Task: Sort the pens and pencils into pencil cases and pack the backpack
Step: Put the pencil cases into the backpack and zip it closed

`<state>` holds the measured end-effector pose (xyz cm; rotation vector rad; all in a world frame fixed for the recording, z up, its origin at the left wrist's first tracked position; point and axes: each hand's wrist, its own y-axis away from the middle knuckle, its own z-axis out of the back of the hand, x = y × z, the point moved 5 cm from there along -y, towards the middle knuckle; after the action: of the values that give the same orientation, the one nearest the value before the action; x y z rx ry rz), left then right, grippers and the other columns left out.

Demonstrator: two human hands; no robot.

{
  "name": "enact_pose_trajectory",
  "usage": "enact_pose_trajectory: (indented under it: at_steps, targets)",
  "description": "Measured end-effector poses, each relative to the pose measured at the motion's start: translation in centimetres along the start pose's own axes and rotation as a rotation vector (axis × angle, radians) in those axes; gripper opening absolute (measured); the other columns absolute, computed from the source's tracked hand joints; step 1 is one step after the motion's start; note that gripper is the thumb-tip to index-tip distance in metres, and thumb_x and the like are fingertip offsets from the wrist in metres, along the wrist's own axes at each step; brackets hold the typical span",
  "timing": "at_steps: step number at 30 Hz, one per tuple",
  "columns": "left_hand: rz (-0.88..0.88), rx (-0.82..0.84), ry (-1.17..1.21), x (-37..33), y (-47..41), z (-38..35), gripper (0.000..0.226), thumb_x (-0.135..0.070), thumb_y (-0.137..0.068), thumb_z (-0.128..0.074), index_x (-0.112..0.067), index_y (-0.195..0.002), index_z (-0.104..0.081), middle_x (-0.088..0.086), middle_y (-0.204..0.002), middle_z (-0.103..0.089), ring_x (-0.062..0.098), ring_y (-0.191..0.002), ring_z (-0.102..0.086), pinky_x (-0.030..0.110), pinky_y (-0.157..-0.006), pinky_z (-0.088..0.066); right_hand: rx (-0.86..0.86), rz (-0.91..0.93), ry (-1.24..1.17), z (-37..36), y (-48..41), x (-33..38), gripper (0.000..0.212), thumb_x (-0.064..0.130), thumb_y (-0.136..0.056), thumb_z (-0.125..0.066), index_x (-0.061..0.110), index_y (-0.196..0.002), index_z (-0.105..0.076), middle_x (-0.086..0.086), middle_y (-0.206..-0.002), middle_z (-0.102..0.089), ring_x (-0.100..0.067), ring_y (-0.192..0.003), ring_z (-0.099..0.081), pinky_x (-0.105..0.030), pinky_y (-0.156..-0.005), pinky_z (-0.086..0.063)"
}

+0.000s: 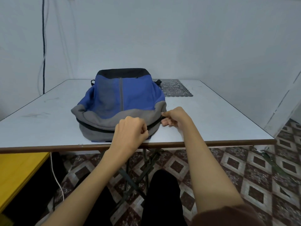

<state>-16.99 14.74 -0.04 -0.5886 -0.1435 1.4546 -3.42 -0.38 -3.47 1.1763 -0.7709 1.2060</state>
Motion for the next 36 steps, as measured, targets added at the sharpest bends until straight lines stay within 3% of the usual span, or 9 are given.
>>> enact_pose_trajectory:
  at_steps: [4,10,19,22,25,27,30,33,36]
  targets:
    - [-0.007,-0.082,0.044,1.9,1.8,1.5,0.01,-0.02,-0.078,-0.072,-0.019,-0.068,-0.069,-0.007,-0.061,-0.065,0.012,-0.064,-0.062,0.035,-0.061,-0.052,-0.016,0.011,0.015,0.0,0.0,0.1,0.034,0.01,-0.09,-0.065,-0.014,-0.113,-0.058,-0.022,-0.081,-0.066,-0.022,-0.052,-0.06,-0.016,-0.032,-0.038]
    - [0.053,-0.123,0.085,5.5,4.7,3.6,0.012,-0.021,-0.074,-0.076,-0.022,-0.065,-0.069,-0.012,-0.056,-0.064,0.005,-0.058,-0.061,0.035,-0.06,-0.053,-0.011,-0.003,0.025,0.0,0.2,0.2,0.021,0.009,-0.092,-0.062,-0.009,-0.102,-0.06,-0.012,-0.052,-0.063,-0.014,-0.036,-0.06,-0.016,-0.032,-0.038]
    - [0.142,-0.119,0.374,8.3,5.4,4.5,0.014,-0.035,-0.08,-0.076,-0.026,-0.07,-0.071,-0.012,-0.061,-0.067,0.006,-0.062,-0.062,0.026,-0.061,-0.052,-0.102,0.091,-0.06,0.0,1.5,0.2,0.013,0.009,-0.092,-0.062,-0.001,-0.092,-0.054,-0.019,-0.06,-0.062,-0.015,-0.033,-0.057,-0.017,-0.032,-0.038]
    - [0.257,-0.254,0.532,11.4,4.5,6.4,0.018,-0.04,-0.084,-0.072,-0.027,-0.071,-0.069,-0.01,-0.066,-0.069,0.008,-0.066,-0.065,0.027,-0.067,-0.051,-0.233,0.18,-0.179,0.2,1.8,0.4,0.019,0.02,-0.091,-0.063,0.008,-0.092,-0.048,-0.014,-0.074,-0.059,-0.021,-0.044,-0.056,-0.024,-0.039,-0.04]
    - [0.324,-0.341,0.477,14.2,1.8,8.1,0.016,-0.038,-0.082,-0.062,-0.026,-0.073,-0.068,-0.01,-0.072,-0.069,0.012,-0.075,-0.065,0.034,-0.078,-0.051,-0.408,0.317,0.005,-0.2,2.3,2.4,0.018,0.034,-0.086,-0.06,0.017,-0.088,-0.057,-0.004,-0.087,-0.062,-0.023,-0.074,-0.058,-0.034,-0.066,-0.048]
    - [0.351,-0.297,0.392,15.0,-0.6,8.5,0.017,-0.033,-0.082,-0.061,-0.019,-0.079,-0.071,-0.004,-0.077,-0.07,0.019,-0.081,-0.064,0.034,-0.077,-0.05,-0.397,0.4,0.177,-1.7,2.9,4.6,0.019,0.035,-0.085,-0.06,0.018,-0.078,-0.062,-0.001,-0.084,-0.064,-0.022,-0.079,-0.057,-0.034,-0.072,-0.047]
    - [0.419,-0.095,0.16,15.9,-4.0,7.3,0.015,-0.025,-0.084,-0.06,-0.016,-0.085,-0.073,0.003,-0.085,-0.069,0.026,-0.084,-0.06,0.03,-0.069,-0.042,-0.351,0.453,0.475,-3.9,3.2,6.9,0.02,0.025,-0.082,-0.06,0.012,-0.068,-0.054,-0.005,-0.071,-0.055,-0.026,-0.069,-0.052,-0.028,-0.057,-0.036]
    - [0.485,0.157,-0.061,17.4,-5.1,5.2,0.025,-0.037,-0.081,-0.066,-0.012,-0.083,-0.068,0.008,-0.081,-0.062,0.027,-0.076,-0.056,0.028,-0.059,-0.038,-0.286,0.379,0.733,-5.2,3.0,6.4,0.029,0.023,-0.083,-0.062,0.012,-0.068,-0.04,-0.003,-0.072,-0.044,-0.027,-0.074,-0.048,-0.028,-0.056,-0.031]
    - [0.509,0.203,-0.116,18.4,-4.7,4.0,0.043,-0.048,-0.077,-0.073,-0.012,-0.07,-0.051,0.007,-0.072,-0.052,0.021,-0.065,-0.049,0.027,-0.051,-0.031,-0.29,0.356,0.793,-5.2,2.8,5.2,0.035,0.026,-0.085,-0.064,0.013,-0.066,-0.039,-0.004,-0.075,-0.044,-0.025,-0.075,-0.047,-0.027,-0.052,-0.03]
